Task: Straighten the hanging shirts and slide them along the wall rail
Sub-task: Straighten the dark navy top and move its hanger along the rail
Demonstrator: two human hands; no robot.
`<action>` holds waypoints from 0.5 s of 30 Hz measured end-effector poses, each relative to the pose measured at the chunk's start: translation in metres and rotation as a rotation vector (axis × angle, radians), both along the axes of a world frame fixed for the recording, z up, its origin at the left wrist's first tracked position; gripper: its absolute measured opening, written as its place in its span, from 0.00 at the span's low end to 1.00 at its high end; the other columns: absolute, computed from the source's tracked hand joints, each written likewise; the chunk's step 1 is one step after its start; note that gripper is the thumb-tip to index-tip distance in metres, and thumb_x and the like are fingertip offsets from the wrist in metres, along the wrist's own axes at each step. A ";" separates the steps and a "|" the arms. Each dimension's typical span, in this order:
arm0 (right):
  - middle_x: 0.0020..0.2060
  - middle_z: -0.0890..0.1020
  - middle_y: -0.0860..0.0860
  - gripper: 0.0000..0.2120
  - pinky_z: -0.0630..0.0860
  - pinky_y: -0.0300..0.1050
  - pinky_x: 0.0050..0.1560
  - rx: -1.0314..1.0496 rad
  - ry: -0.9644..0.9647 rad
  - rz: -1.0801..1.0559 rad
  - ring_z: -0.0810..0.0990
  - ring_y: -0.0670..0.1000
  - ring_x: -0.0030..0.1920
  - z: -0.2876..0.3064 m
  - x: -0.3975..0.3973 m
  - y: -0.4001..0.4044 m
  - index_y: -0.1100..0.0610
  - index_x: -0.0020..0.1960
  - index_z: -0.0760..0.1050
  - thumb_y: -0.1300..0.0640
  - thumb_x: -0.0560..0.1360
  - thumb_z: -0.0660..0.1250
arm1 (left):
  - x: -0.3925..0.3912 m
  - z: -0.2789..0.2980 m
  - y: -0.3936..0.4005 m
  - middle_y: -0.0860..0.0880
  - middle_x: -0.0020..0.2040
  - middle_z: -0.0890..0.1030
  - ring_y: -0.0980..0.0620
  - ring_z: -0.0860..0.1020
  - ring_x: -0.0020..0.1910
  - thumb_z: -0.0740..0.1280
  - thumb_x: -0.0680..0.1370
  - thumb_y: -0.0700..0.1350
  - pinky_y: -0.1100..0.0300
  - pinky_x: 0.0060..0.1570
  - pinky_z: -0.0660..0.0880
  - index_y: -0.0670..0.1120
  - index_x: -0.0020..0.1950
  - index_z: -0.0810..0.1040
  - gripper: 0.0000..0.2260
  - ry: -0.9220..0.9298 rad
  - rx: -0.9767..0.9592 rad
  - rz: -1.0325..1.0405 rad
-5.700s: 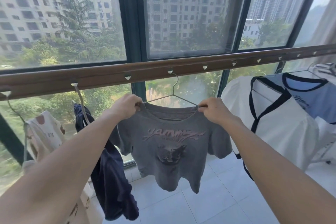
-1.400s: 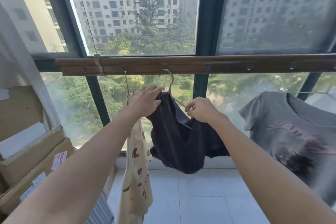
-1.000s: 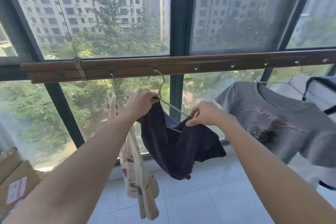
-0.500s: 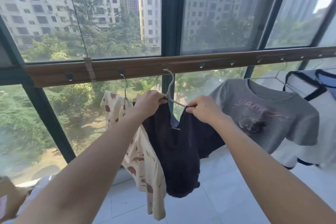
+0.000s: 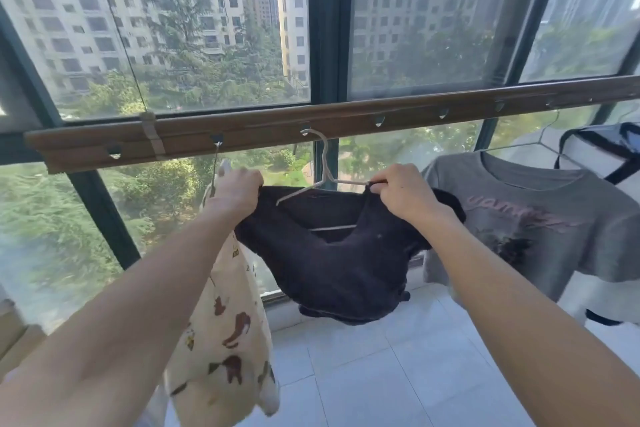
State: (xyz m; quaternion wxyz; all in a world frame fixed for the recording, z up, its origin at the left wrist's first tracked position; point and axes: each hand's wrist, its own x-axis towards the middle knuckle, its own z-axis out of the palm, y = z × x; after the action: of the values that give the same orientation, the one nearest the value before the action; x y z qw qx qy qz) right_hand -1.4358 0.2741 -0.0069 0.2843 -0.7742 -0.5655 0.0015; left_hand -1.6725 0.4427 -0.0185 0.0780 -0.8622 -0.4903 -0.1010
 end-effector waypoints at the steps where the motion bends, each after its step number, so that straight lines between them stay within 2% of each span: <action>1: 0.43 0.85 0.57 0.10 0.78 0.47 0.47 0.002 0.003 0.001 0.81 0.56 0.43 0.000 0.001 0.001 0.59 0.50 0.85 0.61 0.79 0.65 | 0.000 -0.002 0.004 0.40 0.53 0.77 0.40 0.74 0.53 0.59 0.78 0.33 0.47 0.50 0.76 0.45 0.51 0.80 0.12 0.020 -0.022 0.017; 3: 0.43 0.85 0.58 0.10 0.74 0.45 0.44 0.003 0.009 0.007 0.79 0.55 0.41 -0.002 0.004 0.003 0.59 0.52 0.85 0.61 0.79 0.64 | 0.001 -0.008 0.013 0.39 0.63 0.75 0.38 0.70 0.65 0.59 0.77 0.32 0.44 0.54 0.76 0.51 0.63 0.77 0.20 0.041 -0.132 -0.038; 5: 0.46 0.84 0.58 0.10 0.72 0.44 0.47 0.010 0.014 0.018 0.79 0.55 0.44 -0.004 0.006 0.004 0.60 0.55 0.84 0.62 0.80 0.64 | 0.001 -0.015 0.022 0.44 0.64 0.76 0.40 0.71 0.64 0.59 0.74 0.30 0.44 0.55 0.77 0.56 0.67 0.74 0.27 0.034 -0.257 -0.102; 7: 0.48 0.84 0.59 0.11 0.73 0.44 0.50 0.026 0.027 0.029 0.79 0.56 0.46 -0.005 0.009 0.004 0.60 0.56 0.83 0.61 0.80 0.63 | 0.002 -0.019 0.025 0.46 0.60 0.78 0.43 0.76 0.56 0.61 0.73 0.30 0.45 0.52 0.79 0.57 0.61 0.77 0.25 0.027 -0.288 -0.142; 10: 0.48 0.84 0.58 0.11 0.71 0.44 0.49 0.038 0.053 0.044 0.78 0.54 0.45 -0.007 0.015 0.004 0.60 0.56 0.83 0.61 0.80 0.63 | 0.007 -0.018 0.010 0.47 0.50 0.81 0.46 0.80 0.45 0.66 0.76 0.35 0.48 0.47 0.80 0.51 0.52 0.82 0.13 -0.022 -0.252 -0.204; 12: 0.47 0.84 0.57 0.10 0.69 0.42 0.45 0.040 0.056 0.056 0.78 0.54 0.44 -0.009 0.020 0.004 0.59 0.56 0.83 0.60 0.80 0.64 | 0.009 -0.017 0.006 0.48 0.46 0.82 0.47 0.79 0.42 0.67 0.78 0.37 0.51 0.43 0.80 0.48 0.48 0.84 0.08 -0.096 -0.211 -0.201; 15: 0.42 0.82 0.54 0.10 0.64 0.36 0.36 0.042 0.064 0.070 0.75 0.50 0.39 -0.012 0.026 0.002 0.59 0.55 0.83 0.60 0.80 0.64 | 0.009 -0.019 0.007 0.48 0.44 0.83 0.47 0.80 0.42 0.65 0.78 0.37 0.49 0.44 0.80 0.46 0.45 0.85 0.10 -0.204 -0.185 -0.161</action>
State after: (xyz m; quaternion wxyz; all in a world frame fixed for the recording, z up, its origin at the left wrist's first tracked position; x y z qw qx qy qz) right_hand -1.4101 0.2763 -0.0189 0.3182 -0.7473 -0.5829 0.0242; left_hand -1.6639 0.4501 -0.0376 -0.0603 -0.8874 -0.4324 -0.1483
